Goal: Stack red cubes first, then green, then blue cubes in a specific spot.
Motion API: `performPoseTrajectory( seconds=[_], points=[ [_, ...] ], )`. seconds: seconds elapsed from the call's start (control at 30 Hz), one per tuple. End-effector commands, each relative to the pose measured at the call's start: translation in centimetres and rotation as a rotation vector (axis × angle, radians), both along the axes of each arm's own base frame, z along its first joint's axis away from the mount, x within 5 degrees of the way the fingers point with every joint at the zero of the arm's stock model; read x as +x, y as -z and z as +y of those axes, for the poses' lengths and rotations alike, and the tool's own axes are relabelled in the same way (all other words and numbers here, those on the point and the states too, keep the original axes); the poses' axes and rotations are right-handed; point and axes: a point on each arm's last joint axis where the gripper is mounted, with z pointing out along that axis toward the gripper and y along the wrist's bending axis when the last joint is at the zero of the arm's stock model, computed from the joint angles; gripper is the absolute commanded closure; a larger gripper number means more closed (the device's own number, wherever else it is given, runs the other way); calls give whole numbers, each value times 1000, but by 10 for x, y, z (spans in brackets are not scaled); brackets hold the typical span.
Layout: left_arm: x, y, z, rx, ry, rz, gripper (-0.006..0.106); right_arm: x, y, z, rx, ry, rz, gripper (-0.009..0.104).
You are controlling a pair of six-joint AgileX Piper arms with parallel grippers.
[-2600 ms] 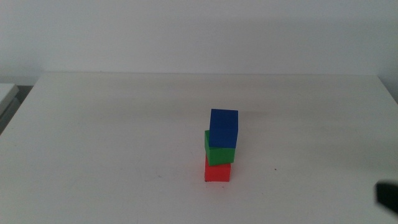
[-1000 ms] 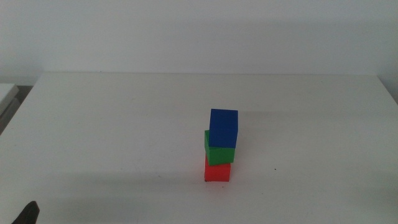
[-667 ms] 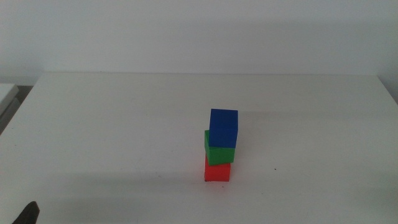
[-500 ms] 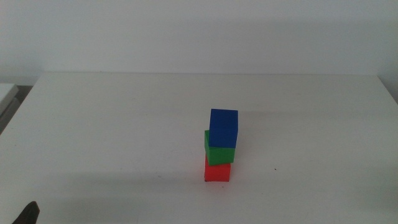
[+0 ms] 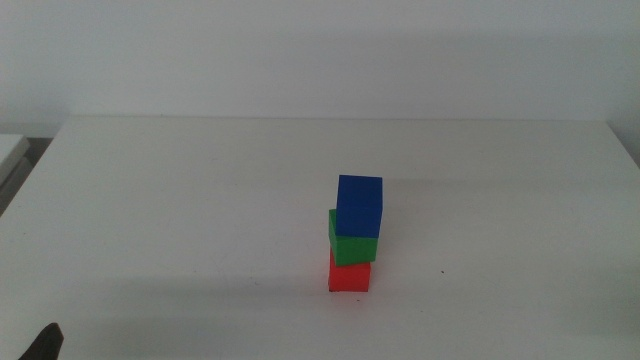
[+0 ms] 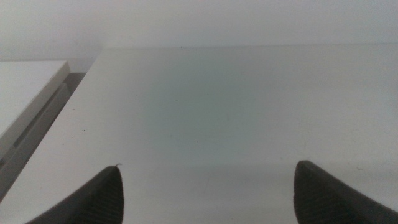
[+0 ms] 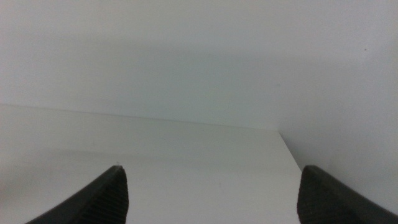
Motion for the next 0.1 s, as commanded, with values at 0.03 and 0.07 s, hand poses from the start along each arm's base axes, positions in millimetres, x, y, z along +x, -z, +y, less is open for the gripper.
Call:
performPoseTrajectory(
  seconds=[0.03,0.07],
  points=[
    [0,-1,0,-7,-2,-16,7,0,0,0,5,-3,-8,8],
    [0,-1,0,-7,-2,-16,7,0,0,0,5,-3,-8,8]
  ],
)
